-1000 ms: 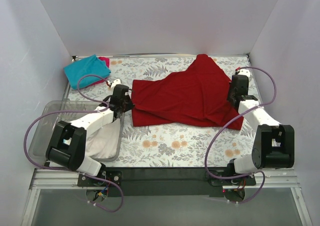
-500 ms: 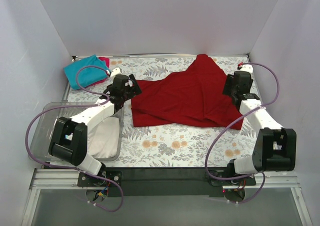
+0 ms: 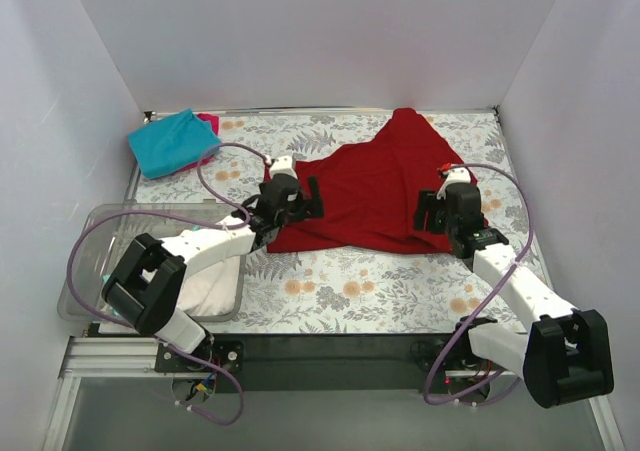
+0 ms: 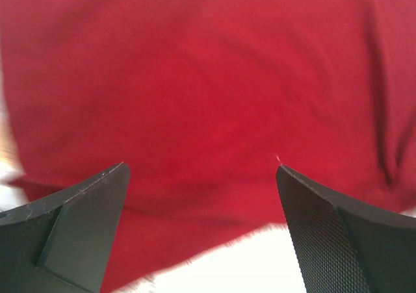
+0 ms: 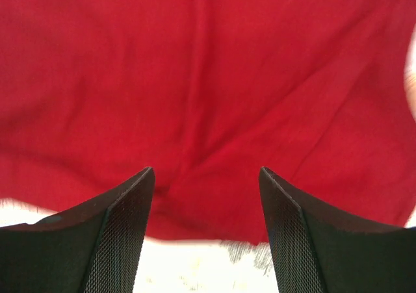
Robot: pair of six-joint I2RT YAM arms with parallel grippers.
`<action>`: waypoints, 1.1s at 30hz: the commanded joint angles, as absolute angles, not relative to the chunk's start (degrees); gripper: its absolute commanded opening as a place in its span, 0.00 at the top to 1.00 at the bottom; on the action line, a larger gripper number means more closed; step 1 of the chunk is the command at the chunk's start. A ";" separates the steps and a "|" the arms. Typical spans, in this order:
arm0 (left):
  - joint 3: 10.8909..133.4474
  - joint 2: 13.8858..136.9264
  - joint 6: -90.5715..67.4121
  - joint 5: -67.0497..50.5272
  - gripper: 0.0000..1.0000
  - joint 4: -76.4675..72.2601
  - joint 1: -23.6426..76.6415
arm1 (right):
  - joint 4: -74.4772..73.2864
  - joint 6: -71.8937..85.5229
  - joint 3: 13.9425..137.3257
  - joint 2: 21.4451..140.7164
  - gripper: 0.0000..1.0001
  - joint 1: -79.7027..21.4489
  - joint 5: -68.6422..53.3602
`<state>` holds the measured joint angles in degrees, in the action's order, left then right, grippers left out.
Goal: Fold and stack the t-shirts
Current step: Fold the tshirt
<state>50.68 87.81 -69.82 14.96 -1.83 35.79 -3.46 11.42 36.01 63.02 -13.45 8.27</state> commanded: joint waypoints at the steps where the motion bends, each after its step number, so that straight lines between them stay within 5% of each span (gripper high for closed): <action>1: 48.78 87.10 -69.78 15.99 0.12 -4.04 40.33 | -4.48 12.04 33.32 59.78 0.41 -14.50 3.96; 33: 38.15 87.63 -76.64 18.72 0.11 -2.37 42.98 | -13.71 11.07 31.90 61.87 0.46 -15.91 10.63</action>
